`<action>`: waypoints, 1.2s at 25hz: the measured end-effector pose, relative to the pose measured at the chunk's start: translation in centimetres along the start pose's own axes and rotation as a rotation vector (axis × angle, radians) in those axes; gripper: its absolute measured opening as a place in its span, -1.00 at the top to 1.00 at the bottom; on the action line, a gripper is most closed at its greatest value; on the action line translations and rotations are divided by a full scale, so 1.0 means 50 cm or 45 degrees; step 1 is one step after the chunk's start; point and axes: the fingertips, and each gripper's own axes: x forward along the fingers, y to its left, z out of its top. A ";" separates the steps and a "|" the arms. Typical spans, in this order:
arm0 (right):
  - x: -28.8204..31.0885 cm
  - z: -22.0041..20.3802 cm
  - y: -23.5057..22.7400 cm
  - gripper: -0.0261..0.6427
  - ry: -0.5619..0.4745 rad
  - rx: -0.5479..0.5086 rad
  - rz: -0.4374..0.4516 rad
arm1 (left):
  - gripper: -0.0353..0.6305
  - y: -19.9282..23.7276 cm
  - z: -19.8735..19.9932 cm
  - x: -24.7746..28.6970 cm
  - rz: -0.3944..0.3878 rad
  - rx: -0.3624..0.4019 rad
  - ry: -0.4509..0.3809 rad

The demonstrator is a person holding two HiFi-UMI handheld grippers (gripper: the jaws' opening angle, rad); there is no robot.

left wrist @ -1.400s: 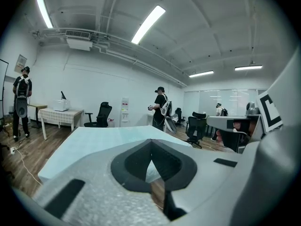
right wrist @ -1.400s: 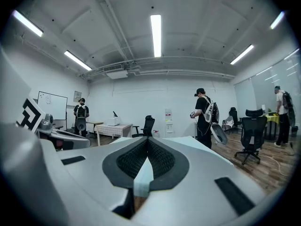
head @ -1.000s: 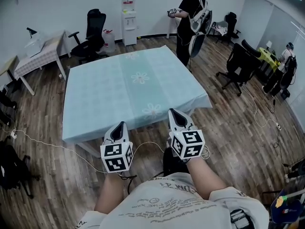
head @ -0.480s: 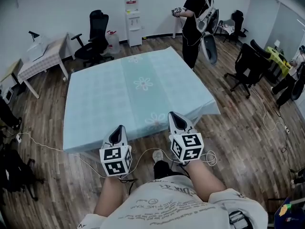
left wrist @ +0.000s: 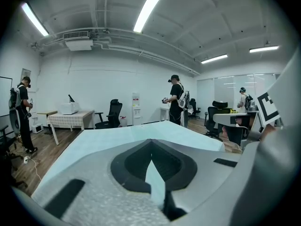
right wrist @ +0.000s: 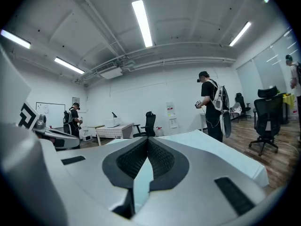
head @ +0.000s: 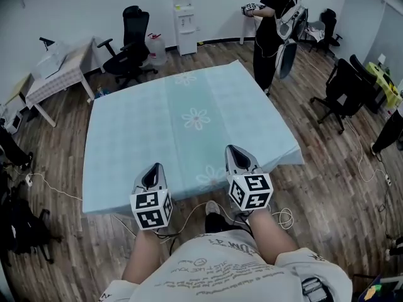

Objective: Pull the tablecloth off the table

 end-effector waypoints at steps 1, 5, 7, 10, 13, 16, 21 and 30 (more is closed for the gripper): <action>0.024 -0.002 -0.013 0.88 0.012 -0.002 0.003 | 0.86 0.004 0.003 0.023 0.008 -0.002 0.009; 0.113 0.004 -0.056 0.88 0.055 -0.015 0.022 | 0.86 0.021 0.021 0.110 0.042 -0.012 0.052; 0.159 0.011 -0.080 0.88 0.066 -0.024 0.033 | 0.86 0.031 0.034 0.153 0.067 -0.017 0.068; 0.226 0.017 -0.117 0.88 0.088 0.000 0.044 | 0.86 0.041 0.048 0.216 0.087 -0.015 0.099; 0.288 0.015 -0.148 0.88 0.115 0.057 0.066 | 0.86 0.056 0.055 0.273 0.101 -0.037 0.128; 0.345 0.003 -0.176 0.88 0.151 0.078 0.083 | 0.86 0.078 0.053 0.325 0.137 -0.057 0.164; 0.425 -0.038 -0.227 0.88 0.246 0.064 0.101 | 0.86 0.126 0.028 0.394 0.213 -0.075 0.236; 0.538 -0.155 -0.296 0.88 0.457 -0.034 0.067 | 0.58 0.256 -0.081 0.465 0.285 -0.182 0.408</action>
